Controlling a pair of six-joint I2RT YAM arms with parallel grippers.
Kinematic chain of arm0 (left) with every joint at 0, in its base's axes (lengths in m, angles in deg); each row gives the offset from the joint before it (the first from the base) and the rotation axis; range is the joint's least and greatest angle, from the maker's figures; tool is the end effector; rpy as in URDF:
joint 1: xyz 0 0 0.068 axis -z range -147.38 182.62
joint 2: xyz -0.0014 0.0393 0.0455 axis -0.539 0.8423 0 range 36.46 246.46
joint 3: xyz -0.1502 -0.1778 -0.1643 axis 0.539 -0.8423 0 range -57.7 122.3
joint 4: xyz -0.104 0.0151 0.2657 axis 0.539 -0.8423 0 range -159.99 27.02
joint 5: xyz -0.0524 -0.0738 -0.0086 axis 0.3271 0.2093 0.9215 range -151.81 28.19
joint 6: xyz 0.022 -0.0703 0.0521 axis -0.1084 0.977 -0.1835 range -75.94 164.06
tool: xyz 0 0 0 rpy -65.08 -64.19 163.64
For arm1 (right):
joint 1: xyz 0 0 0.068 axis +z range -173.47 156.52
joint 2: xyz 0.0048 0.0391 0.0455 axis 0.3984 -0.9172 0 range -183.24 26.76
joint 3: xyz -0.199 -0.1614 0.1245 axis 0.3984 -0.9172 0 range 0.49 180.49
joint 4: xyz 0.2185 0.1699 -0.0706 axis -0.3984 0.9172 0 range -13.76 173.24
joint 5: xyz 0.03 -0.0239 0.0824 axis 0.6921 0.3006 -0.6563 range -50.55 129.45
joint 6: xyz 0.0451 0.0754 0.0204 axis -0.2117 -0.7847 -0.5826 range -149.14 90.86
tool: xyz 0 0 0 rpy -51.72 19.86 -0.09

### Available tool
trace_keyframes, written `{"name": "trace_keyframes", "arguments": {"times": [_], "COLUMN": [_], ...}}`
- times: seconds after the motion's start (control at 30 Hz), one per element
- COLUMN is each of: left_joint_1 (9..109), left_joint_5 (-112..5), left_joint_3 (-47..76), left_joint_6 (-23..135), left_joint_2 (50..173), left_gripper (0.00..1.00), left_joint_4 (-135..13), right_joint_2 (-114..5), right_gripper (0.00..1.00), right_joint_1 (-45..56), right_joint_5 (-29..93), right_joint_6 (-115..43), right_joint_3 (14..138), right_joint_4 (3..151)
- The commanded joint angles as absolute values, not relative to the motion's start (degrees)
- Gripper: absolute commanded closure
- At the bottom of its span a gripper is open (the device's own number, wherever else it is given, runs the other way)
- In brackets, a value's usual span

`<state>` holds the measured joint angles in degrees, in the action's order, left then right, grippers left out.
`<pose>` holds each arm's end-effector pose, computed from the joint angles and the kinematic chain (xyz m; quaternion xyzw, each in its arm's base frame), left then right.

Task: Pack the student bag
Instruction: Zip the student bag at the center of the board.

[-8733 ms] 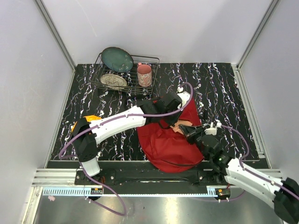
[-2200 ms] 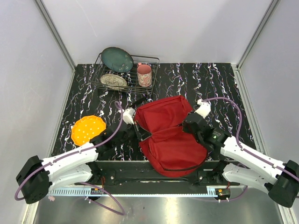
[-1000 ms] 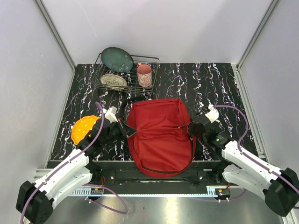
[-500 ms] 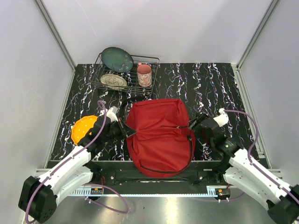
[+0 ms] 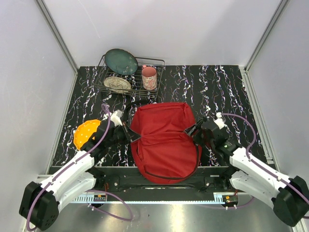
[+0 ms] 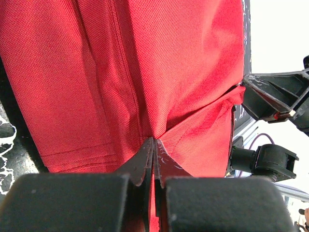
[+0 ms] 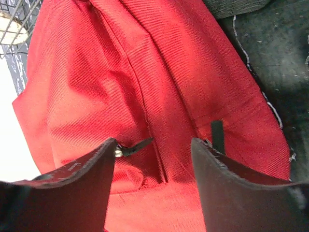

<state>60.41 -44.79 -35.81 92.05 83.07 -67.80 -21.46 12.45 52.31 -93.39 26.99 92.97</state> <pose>0.1947 -0.1294 0.1812 -0.0765 0.8543 -0.4068 0.3145 0.1959 0.1199 0.1804 0.2661 0.8558 0.2666 0.3546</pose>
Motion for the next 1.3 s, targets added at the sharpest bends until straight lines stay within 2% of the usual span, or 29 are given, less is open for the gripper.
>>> {"name": "trace_keyframes", "arguments": {"times": [0.0, 0.1, 0.13, 0.23, 0.4, 0.7, 0.9, 0.93, 1.0, 1.03, 1.1, 1.13, 1.17, 1.27], "left_joint_1": [59.8, 59.7, 59.8, 59.7, 59.8, 59.0, 58.6, 58.6, 58.6, 58.5, 58.5, 58.5, 58.5, 58.5], "left_joint_5": [-45.1, -45.2, -45.2, -45.2, -45.0, -47.6, -45.2, -44.7, -44.4, -44.9, -47.5, -48.4, -50.7, -55.9], "left_joint_3": [-35.6, -35.8, -36.0, -36.2, -36.0, -35.6, -36.5, -35.5, -33.6, -32.0, -30.3, -28.5, -27.5, -24.1], "left_joint_6": [91.3, 91.3, 91.4, 91.3, 91.1, 89.5, 89.8, 89.0, 87.6, 86.3, 84.7, 83.2, 82.4, 79.7], "left_joint_2": [81.7, 81.5, 81.8, 82.4, 83.0, 80.6, 82.7, 84.0, 85.0, 85.2, 84.8, 84.0, 83.6, 81.7], "left_gripper": [1.0, 1.0, 1.0, 1.0, 1.0, 1.0, 1.0, 1.0, 0.86, 0.72, 0.47, 0.24, 0.17, 0.01], "left_joint_4": [-65.6, -65.7, -65.5, -65.2, -64.8, -69.8, -65.5, -65.1, -66.8, -67.6, -70.8, -72.1, -73.5, -79.5], "right_joint_2": [-25.3, -26.1, -25.7, -23.3, -18.9, -20.1, -19.8, -20.2, -21.2, -21.4, -20.5, -19.8, -18.8, -16.9], "right_gripper": [0.45, 0.66, 0.81, 1.0, 1.0, 1.0, 1.0, 0.96, 0.8, 0.64, 0.47, 0.35, 0.26, 0.16], "right_joint_1": [12.2, 12.2, 12.2, 12.2, 12.2, 11.5, 9.7, 9.7, 9.7, 9.7, 9.7, 9.6, 9.5, 9.0], "right_joint_5": [50.4, 49.7, 49.8, 51.2, 57.6, 70.8, 69.1, 68.0, 64.4, 64.0, 64.3, 64.5, 65.2, 66.0], "right_joint_6": [-93.3, -93.3, -93.4, -93.5, -91.1, -88.5, -87.2, -86.4, -83.2, -82.8, -81.5, -80.7, -79.9, -78.8], "right_joint_3": [28.8, 28.7, 28.4, 27.1, 26.4, 27.4, 27.3, 27.7, 29.3, 29.8, 31.1, 31.5, 32.1, 34.3], "right_joint_4": [84.3, 83.3, 83.0, 82.8, 85.8, 92.8, 93.2, 93.1, 92.8, 93.2, 95.2, 95.8, 97.8, 101.7]}}
